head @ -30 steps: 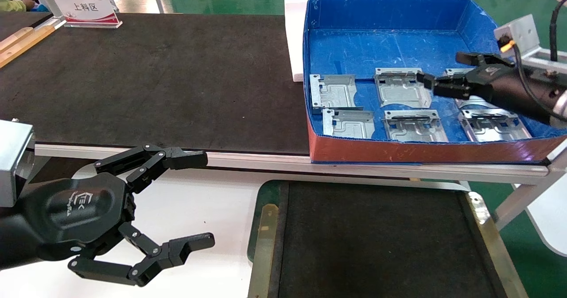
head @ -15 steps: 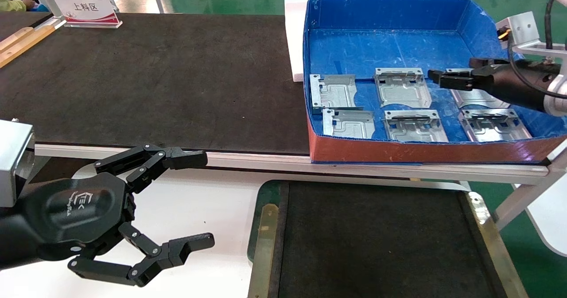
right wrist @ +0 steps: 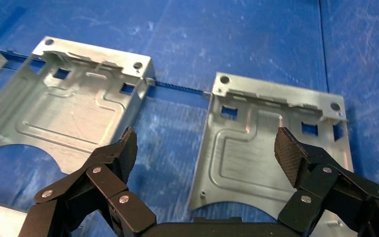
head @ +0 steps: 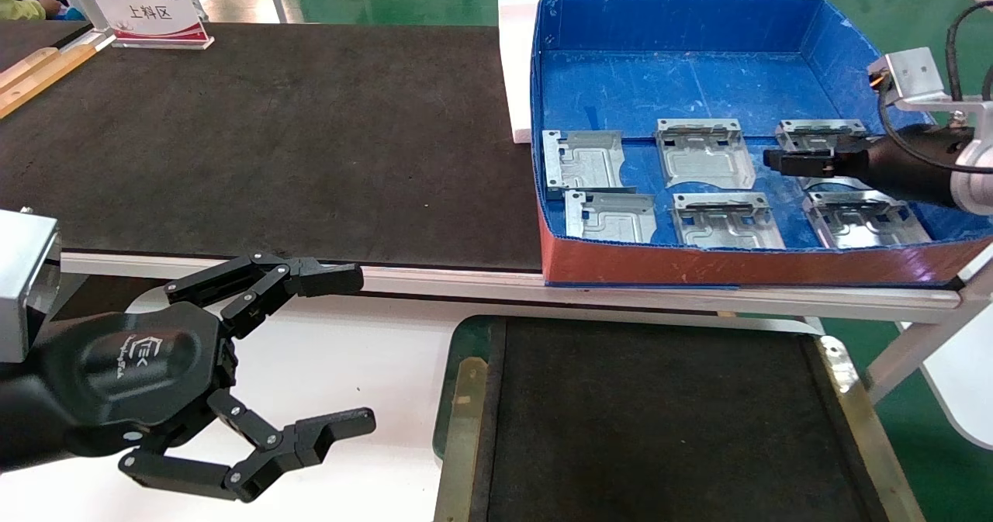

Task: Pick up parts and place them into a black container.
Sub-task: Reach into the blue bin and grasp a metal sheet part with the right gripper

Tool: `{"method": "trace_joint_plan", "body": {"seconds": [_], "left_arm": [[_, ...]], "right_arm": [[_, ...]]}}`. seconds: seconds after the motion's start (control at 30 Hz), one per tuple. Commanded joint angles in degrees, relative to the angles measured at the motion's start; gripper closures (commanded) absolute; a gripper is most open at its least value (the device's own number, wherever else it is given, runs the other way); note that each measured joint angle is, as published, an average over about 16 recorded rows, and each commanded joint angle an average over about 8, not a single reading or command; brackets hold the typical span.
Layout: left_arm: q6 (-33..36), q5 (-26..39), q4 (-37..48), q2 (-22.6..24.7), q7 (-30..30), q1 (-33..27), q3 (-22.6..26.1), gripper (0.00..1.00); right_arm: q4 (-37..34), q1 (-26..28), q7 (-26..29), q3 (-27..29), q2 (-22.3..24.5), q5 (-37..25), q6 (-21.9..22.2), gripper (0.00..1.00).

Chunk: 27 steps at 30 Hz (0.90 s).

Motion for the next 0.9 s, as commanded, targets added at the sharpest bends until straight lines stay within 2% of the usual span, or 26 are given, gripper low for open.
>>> {"method": "trace_joint_plan", "body": {"seconds": [0.03, 0.27, 0.3, 0.9], "left_arm": [[0.0, 0.0, 0.0, 0.0, 0.0, 0.0, 0.0, 0.0], [0.0, 0.0, 0.0, 0.0, 0.0, 0.0, 0.0, 0.0], [0.0, 0.0, 0.0, 0.0, 0.0, 0.0, 0.0, 0.0], [0.0, 0.0, 0.0, 0.0, 0.0, 0.0, 0.0, 0.0]], "right_arm": [[-0.49, 0.29, 0.71, -0.38, -0.17, -0.54, 0.37, 0.09], [-1.02, 0.31, 1.63, -1.04, -0.45, -1.45, 1.47, 0.97], [-1.05, 0.29, 1.73, -1.11, -0.47, -1.53, 1.54, 1.0], [0.36, -0.02, 1.45, -1.27, -0.74, -1.8, 1.31, 1.0]]}}
